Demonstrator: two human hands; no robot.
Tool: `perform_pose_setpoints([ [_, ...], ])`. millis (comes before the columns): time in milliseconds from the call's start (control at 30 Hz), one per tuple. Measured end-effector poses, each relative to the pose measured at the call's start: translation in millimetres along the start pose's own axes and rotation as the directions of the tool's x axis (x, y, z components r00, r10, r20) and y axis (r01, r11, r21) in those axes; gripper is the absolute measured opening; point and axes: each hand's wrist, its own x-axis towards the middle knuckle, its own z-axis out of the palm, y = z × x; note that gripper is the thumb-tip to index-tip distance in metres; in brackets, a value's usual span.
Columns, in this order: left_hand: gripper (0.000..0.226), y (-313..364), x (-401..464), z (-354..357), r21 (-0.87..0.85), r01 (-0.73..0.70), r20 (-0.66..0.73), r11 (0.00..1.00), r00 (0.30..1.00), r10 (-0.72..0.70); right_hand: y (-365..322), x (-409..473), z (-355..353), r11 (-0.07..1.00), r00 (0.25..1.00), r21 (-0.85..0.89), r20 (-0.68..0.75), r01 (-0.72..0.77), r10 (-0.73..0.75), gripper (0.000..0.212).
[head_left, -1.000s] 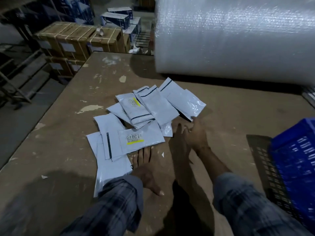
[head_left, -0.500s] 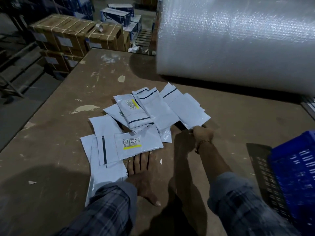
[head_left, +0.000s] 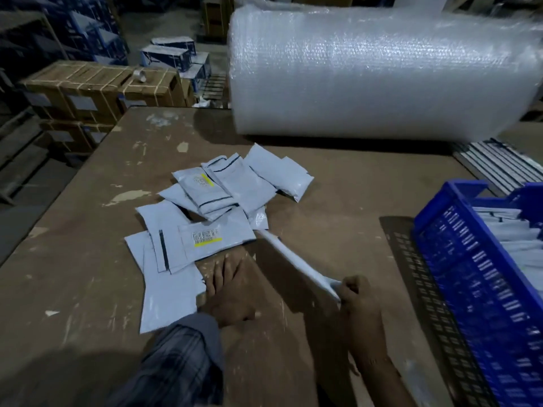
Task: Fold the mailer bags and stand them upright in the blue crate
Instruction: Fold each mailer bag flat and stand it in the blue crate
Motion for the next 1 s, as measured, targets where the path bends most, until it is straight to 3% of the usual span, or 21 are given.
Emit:
perform_pose_setpoints([
  [33, 0.119, 7.0, -8.6, -2.1, 0.026, 0.011, 0.021, 1.000, 1.000, -0.011, 12.0, -7.5, 1.0, 1.000, 1.000, 0.018, -0.009, 0.018, -0.018, 0.011],
  [100, 0.070, 25.0, -15.3, -10.1, -0.199, 0.209, 0.222, 0.957, 0.961, -0.164, 29.3, -25.5, -0.8, 1.000, 1.000, 0.010, 0.020, 0.000, 0.000, 0.013],
  [133, 0.060, 33.3, -20.1, -12.1, -0.335, 0.237, 0.178, 0.912, 0.966, -0.185, 38.2, -34.1, -3.6, 1.000, 1.000, -0.014, 0.018, -0.007, 0.007, 0.013],
  [233, 0.045, 51.5, -29.1, -4.7, -0.488, 0.291, 0.039, 0.823, 0.949, -0.312, 52.2, -38.7, -12.7, 0.989, 0.989, 0.052, 0.064, -0.138, 0.135, 0.011],
  [267, 0.046, 55.8, -30.3, -2.9, -0.463, 0.266, 0.043, 0.845, 0.959, -0.279, 57.0, -39.3, -15.5, 0.990, 0.989, -0.073, 0.082, -0.119, 0.125, 0.010],
  [367, 0.031, 60.0, -40.2, 4.9, -0.322, 0.120, 0.028, 0.939, 0.993, -0.117, 68.3, -37.8, -18.6, 0.984, 1.000, -0.176, 0.016, 0.018, -0.016, 0.021],
  [433, 0.033, 62.8, -47.6, 9.1, -0.218, 0.036, 0.063, 0.975, 0.998, -0.022, 79.6, -33.7, -15.6, 0.948, 0.995, -0.305, -0.014, 0.087, -0.095, 0.028],
  [533, 0.045, 72.1, -59.0, 12.1, -0.004, -0.024, 0.043, 1.000, 0.999, 0.024, 69.9, -31.1, -9.1, 0.869, 0.990, -0.492, -0.096, 0.043, -0.103, 0.026],
  [667, 0.045, 100.6, -62.5, 11.6, 0.054, -0.070, -0.116, 0.996, 0.990, 0.076, 73.1, -20.5, 10.1, 0.832, 0.993, -0.542, 0.080, 0.116, -0.086, 0.057],
  [733, 0.055, 113.1, -55.4, 24.0, 0.082, -0.189, -0.046, 0.979, 0.980, 0.193, 85.0, -17.5, 22.5, 0.841, 0.981, -0.515, 0.174, 0.167, -0.088, 0.064],
  [833, 0.059, 111.9, -43.5, 56.3, 0.180, -0.417, 0.165, 0.891, 0.906, 0.391, 94.3, -18.1, 33.4, 0.830, 0.968, -0.518, 0.230, 0.206, -0.097, 0.064],
  [933, 0.062, 104.2, -44.5, 71.3, 0.166, -0.445, 0.247, 0.880, 0.882, 0.400, 96.2, -18.4, 33.4, 0.829, 0.971, -0.520, 0.213, 0.207, -0.109, 0.062],
  [1000, 0.062, 102.6, -46.4, 72.0, 0.165, -0.440, 0.233, 0.883, 0.887, 0.399, 96.7, -17.2, 33.3, 0.821, 0.969, -0.530, 0.223, 0.211, -0.105, 0.061],
])
